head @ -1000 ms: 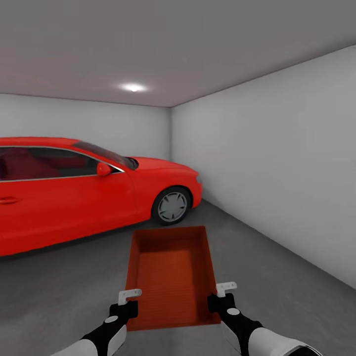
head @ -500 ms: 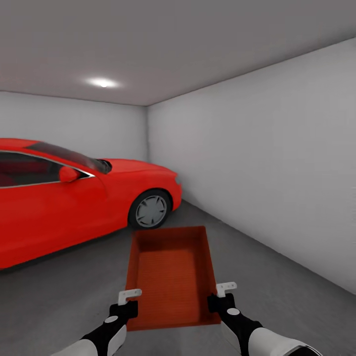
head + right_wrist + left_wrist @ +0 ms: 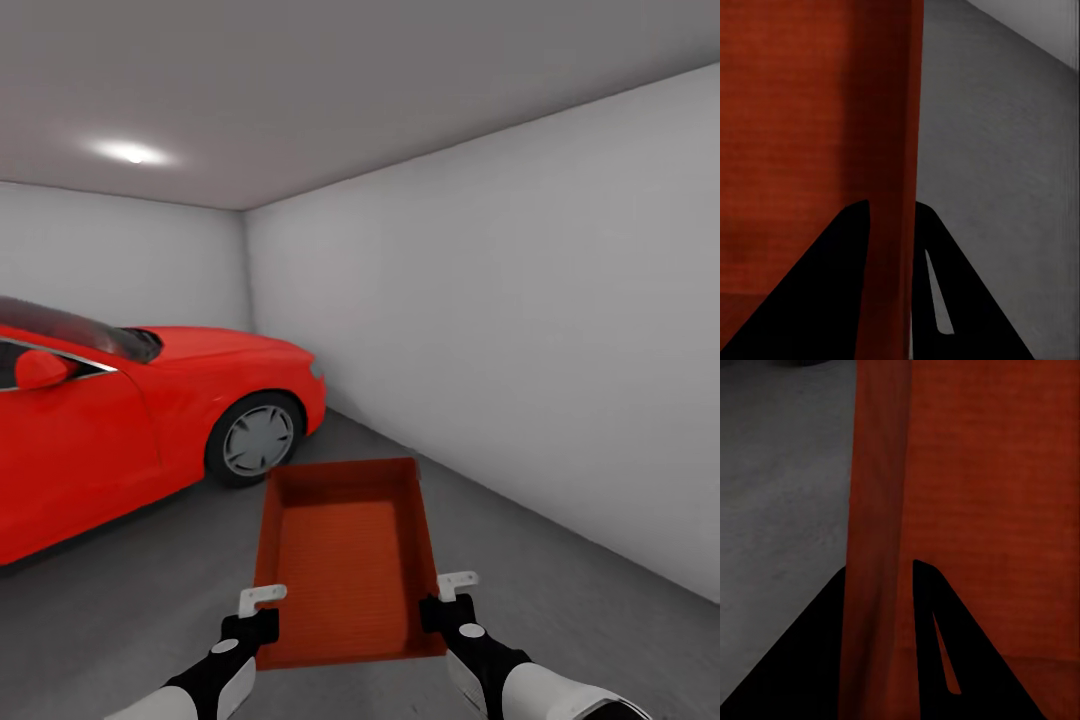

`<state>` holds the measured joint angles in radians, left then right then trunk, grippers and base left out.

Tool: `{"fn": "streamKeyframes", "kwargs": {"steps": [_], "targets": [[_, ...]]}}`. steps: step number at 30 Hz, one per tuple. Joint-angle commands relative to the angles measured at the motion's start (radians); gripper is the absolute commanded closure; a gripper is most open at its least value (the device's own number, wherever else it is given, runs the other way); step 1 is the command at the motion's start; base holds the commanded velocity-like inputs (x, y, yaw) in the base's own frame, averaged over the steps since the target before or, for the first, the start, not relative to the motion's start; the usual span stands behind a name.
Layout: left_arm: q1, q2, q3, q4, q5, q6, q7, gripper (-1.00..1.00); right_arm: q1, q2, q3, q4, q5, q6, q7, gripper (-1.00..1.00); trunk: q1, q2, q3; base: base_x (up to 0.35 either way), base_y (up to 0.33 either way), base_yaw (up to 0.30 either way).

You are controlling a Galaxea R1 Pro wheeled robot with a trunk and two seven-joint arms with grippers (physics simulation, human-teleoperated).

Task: Move the two storage containers from the living room to the garage. In the garage, place one container on the floor and stack the other container on top of it (either order is fine).

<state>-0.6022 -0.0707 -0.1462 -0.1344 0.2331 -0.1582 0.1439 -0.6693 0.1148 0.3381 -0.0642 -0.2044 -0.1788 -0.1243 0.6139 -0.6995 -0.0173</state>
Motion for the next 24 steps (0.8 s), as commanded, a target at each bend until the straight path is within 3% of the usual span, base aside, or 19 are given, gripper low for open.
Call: {"fn": "streamKeyframes", "kwargs": {"steps": [1,24], "targets": [[-0.001,-0.008,0.043,0.001,0.011,-0.001,0.003,1.0,-0.001,0.012,-0.073,-0.054,-0.007,-0.001,-0.003,1.0,0.001,-0.001,-0.002,0.322,0.0,-0.282],[-0.001,-0.008,0.043,0.001,0.011,-0.001,0.003,1.0,-0.001,0.012,-0.073,-0.054,-0.007,-0.001,-0.003,1.0,0.001,-0.001,-0.002,0.322,0.0,-0.282]]}}
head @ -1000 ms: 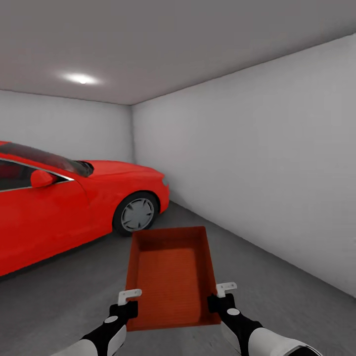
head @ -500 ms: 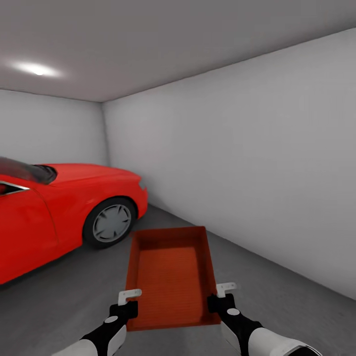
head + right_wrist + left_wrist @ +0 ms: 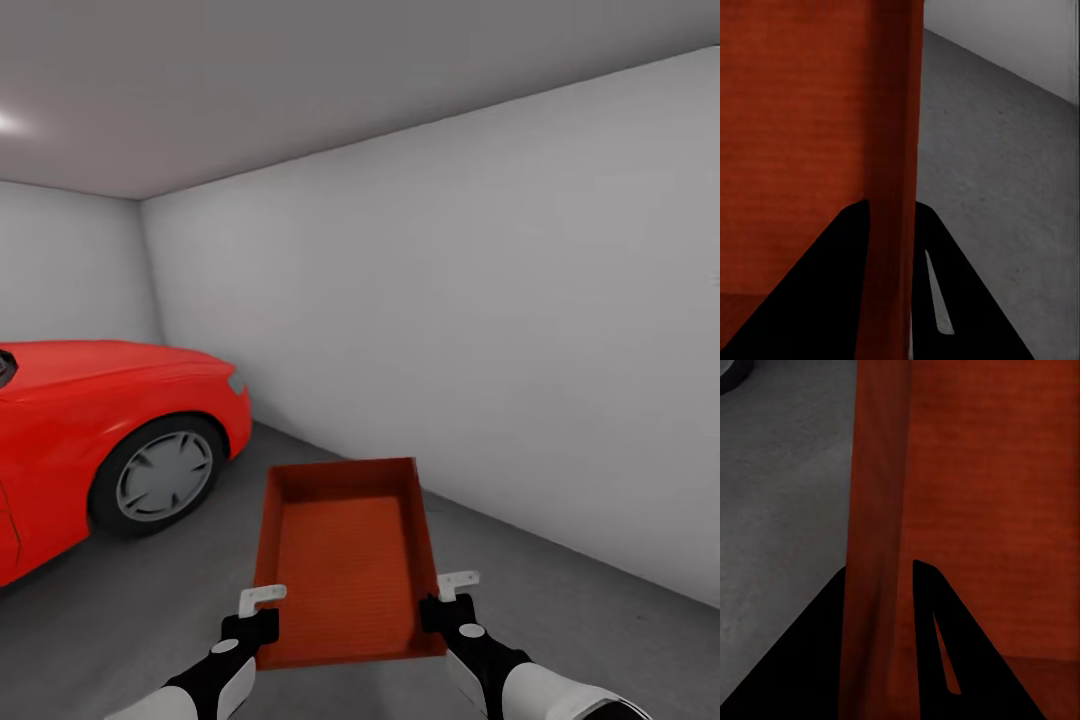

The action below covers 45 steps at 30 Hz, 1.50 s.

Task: Move the two storage containers from the living room to the garage. In the garage, place one container on the floor and stack the other container on top of it (either order is fine).

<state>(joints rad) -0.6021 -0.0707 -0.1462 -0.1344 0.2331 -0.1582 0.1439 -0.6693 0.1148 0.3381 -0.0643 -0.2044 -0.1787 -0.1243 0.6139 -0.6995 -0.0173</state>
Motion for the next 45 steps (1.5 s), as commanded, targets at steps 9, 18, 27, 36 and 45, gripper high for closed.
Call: {"fn": "streamKeyframes", "kwargs": {"steps": [9,18,27,36,45], "targets": [[-0.001,-0.008,0.043,0.001,0.011,-0.001,0.003,1.0,-0.001,0.012,-0.073,-0.054,-0.007,-0.001,-0.003,1.0,0.001,-0.001,-0.002,0.322,0.0,-0.282],[-0.001,-0.008,0.043,0.001,0.011,-0.001,0.003,1.0,-0.001,0.012,-0.073,-0.054,-0.007,-0.001,-0.003,1.0,0.001,-0.001,-0.002,0.322,0.033,-0.284],[-0.001,-0.008,0.043,0.001,0.011,-0.001,0.003,1.0,-0.001,0.012,-0.073,-0.054,-0.007,0.001,-0.003,1.0,0.001,-0.001,-0.002,0.322,0.082,-0.108],[-0.001,-0.008,0.043,0.001,0.011,-0.001,0.003,1.0,-0.001,0.012,-0.073,-0.054,-0.008,0.001,-0.003,1.0,0.001,-0.001,-0.002,0.322,0.109,-0.033],[-0.001,-0.008,0.043,0.001,0.011,-0.001,0.003,1.0,-0.001,0.012,-0.073,-0.054,-0.009,0.001,-0.003,1.0,0.001,-0.001,-0.002,0.322,0.132,-0.252]]}}
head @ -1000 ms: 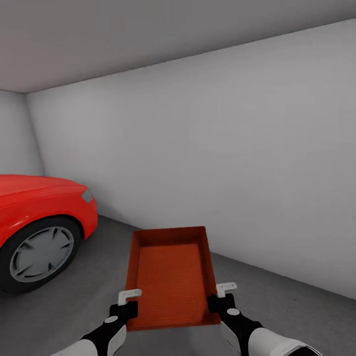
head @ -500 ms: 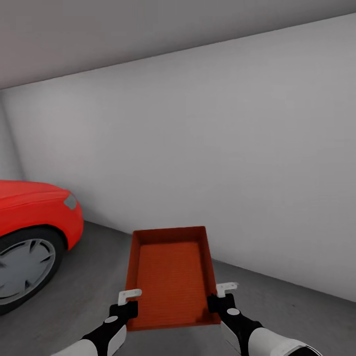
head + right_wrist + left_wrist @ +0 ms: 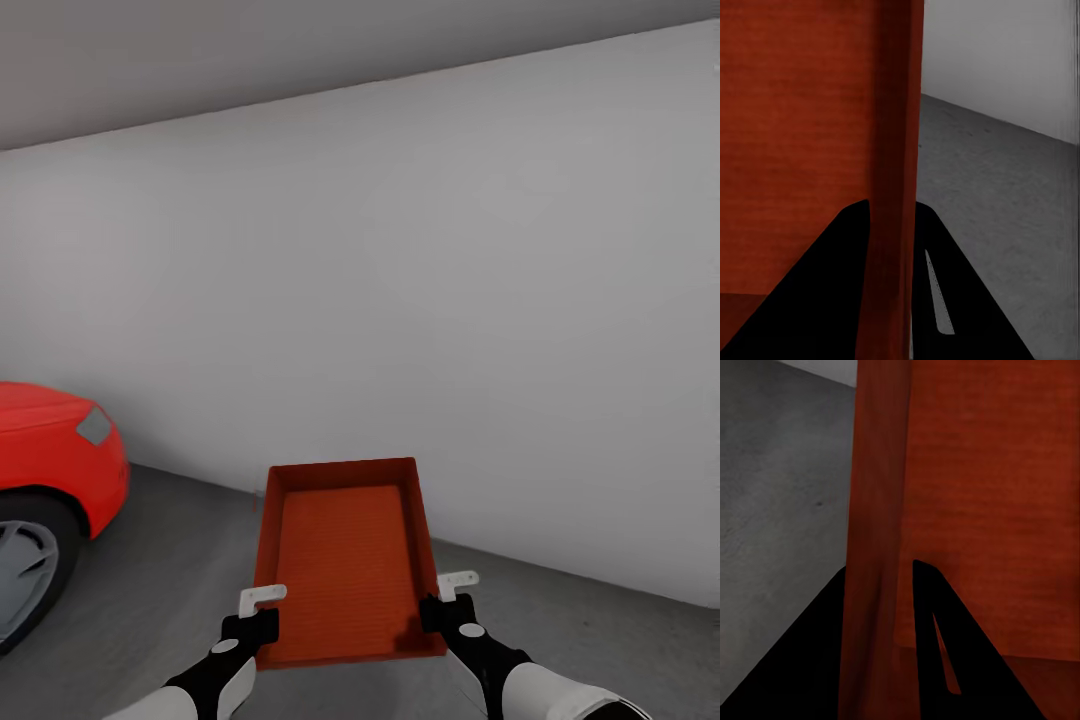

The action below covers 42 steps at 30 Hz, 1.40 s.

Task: Move the two storage containers from the living room to the garage. In the garage, place one container on the floor and stack the other container on top of it (either order is fine).

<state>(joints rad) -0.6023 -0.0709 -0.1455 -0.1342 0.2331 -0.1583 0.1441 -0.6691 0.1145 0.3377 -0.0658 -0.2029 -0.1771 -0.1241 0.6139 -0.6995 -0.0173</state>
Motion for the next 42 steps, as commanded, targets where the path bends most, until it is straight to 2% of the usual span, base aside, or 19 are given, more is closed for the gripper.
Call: {"fn": "streamKeyframes", "kwargs": {"steps": [1,26,42], "targets": [[-0.001,-0.007,0.043,0.001,0.011,-0.001,0.003,1.0,-0.001,0.013,-0.072,-0.052,-0.01,-0.001,-0.003,1.0,0.001,-0.001,-0.002,0.322,0.133,-0.261],[-0.001,-0.007,0.042,-0.002,0.011,-0.004,0.005,1.0,-0.001,0.013,-0.072,-0.052,-0.01,-0.001,-0.003,1.0,0.001,-0.001,-0.002,0.318,0.13,-0.26],[-0.001,-0.007,0.041,-0.007,0.011,-0.009,0.013,1.0,-0.001,0.013,-0.072,-0.052,-0.01,0.0,-0.003,1.0,0.001,-0.001,-0.002,0.022,0.008,-0.028]]}}
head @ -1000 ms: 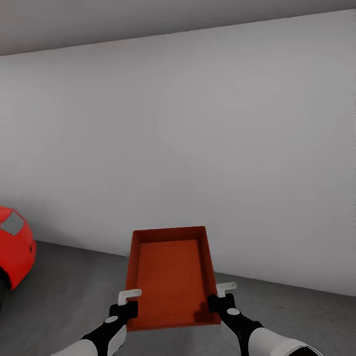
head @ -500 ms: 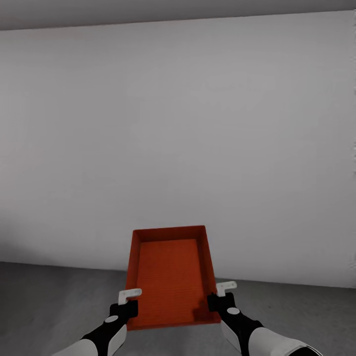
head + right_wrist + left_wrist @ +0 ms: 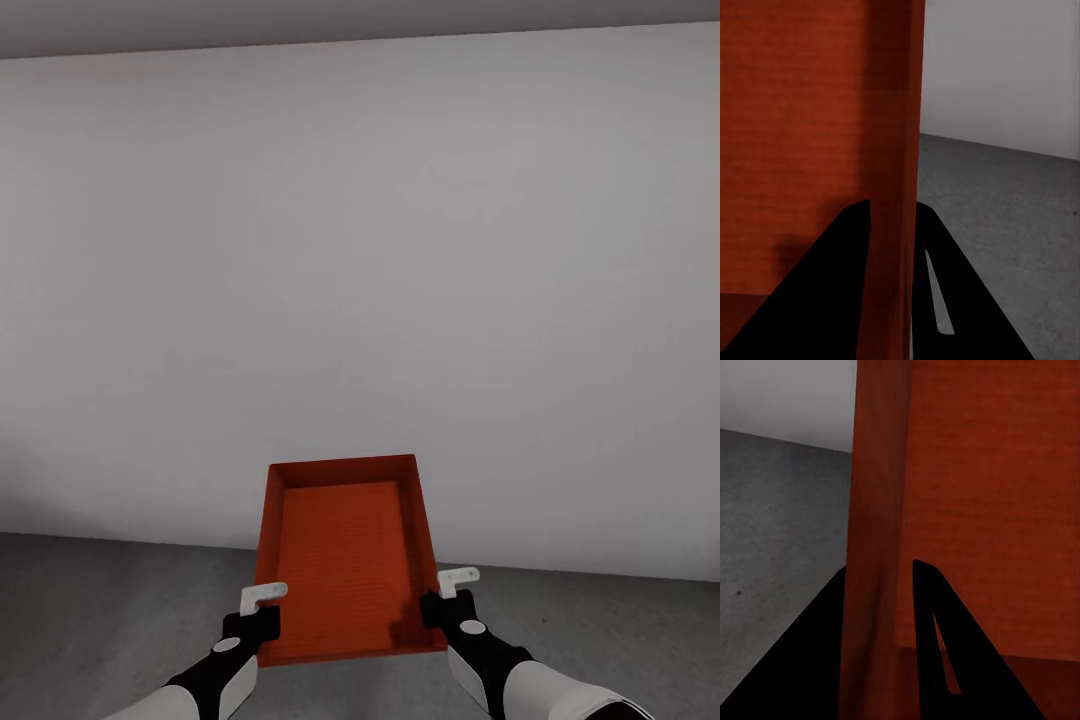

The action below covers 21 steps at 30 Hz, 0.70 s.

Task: Move the two storage containers from the living room to the garage. In the garage, place one container on the floor and stack the other container on top of it (either order is fine).

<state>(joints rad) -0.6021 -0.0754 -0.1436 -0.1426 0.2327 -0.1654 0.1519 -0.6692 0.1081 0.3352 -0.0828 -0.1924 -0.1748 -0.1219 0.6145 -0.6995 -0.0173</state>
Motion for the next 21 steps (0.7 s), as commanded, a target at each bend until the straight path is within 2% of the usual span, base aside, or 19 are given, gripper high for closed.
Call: {"fn": "streamKeyframes", "kwargs": {"steps": [1,11,21], "targets": [[-0.001,-0.003,0.039,0.001,0.011,-0.002,0.005,1.0,-0.001,0.019,-0.07,-0.035,-0.021,-0.002,-0.005,1.0,0.0,-0.002,-0.002,0.0,0.0,0.0],[-0.001,-0.003,0.038,0.001,0.011,-0.002,0.004,1.0,-0.001,0.019,-0.07,-0.035,-0.021,-0.002,-0.006,1.0,0.0,-0.002,-0.002,0.0,0.0,0.0],[-0.001,-0.003,0.038,0.001,0.01,-0.002,0.002,1.0,-0.001,0.019,-0.07,-0.035,-0.021,-0.002,-0.007,1.0,0.0,-0.002,-0.016,0.0,0.0,0.0]]}}
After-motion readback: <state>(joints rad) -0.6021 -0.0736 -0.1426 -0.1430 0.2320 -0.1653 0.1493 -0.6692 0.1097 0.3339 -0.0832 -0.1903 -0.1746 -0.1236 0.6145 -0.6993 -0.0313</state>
